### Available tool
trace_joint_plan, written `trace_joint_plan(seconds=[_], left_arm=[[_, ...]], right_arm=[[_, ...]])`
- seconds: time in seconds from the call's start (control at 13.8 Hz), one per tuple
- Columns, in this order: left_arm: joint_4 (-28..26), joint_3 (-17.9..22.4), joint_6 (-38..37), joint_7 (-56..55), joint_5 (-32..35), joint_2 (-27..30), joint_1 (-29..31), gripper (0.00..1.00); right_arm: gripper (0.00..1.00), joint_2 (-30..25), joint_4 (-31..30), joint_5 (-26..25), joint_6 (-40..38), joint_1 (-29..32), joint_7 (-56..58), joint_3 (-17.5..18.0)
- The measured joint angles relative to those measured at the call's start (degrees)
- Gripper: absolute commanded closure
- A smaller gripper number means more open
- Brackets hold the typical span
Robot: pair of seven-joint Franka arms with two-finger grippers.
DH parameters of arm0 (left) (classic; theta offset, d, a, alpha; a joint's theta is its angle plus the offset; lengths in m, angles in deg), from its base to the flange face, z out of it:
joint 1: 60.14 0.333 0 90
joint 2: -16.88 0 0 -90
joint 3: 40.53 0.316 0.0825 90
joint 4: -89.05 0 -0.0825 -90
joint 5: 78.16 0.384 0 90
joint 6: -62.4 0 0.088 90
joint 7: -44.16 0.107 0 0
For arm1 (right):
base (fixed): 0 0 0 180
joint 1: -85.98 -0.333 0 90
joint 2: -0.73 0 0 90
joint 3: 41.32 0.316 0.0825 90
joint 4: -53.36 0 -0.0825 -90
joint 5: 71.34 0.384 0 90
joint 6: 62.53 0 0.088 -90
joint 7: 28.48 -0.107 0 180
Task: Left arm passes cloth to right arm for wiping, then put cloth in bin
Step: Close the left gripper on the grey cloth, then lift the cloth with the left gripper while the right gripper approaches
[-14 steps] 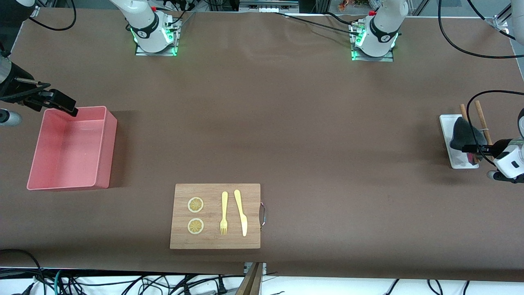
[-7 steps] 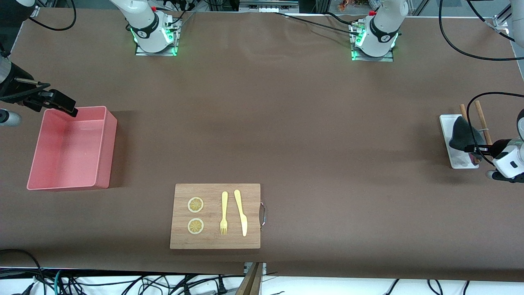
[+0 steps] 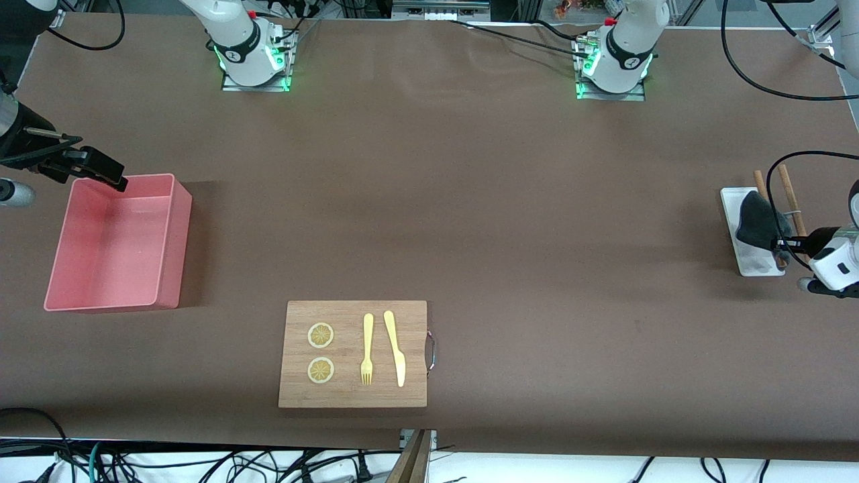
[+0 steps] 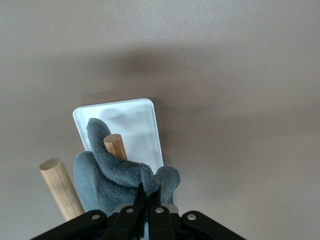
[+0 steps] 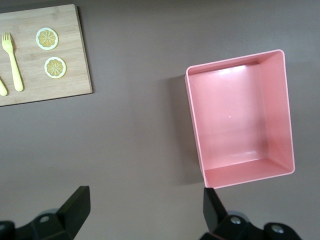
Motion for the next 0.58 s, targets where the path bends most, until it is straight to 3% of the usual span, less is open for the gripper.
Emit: trace_joint_plan(seconds=[0.29,0.58], left_arm=[[2.53,-0.96,-1.24,0.03,0.00,0.35,-0.60,1.00],[10.54,-1.87,-11.53,0.03,-0.02,1.58,-4.42,1.00]], right_arm=[[0.00,0.11,0.00,0.00,0.00,0.00,0.00,0.00],[0.00,1.42,0.00,0.00,0.07,0.00,0.00,0.01]])
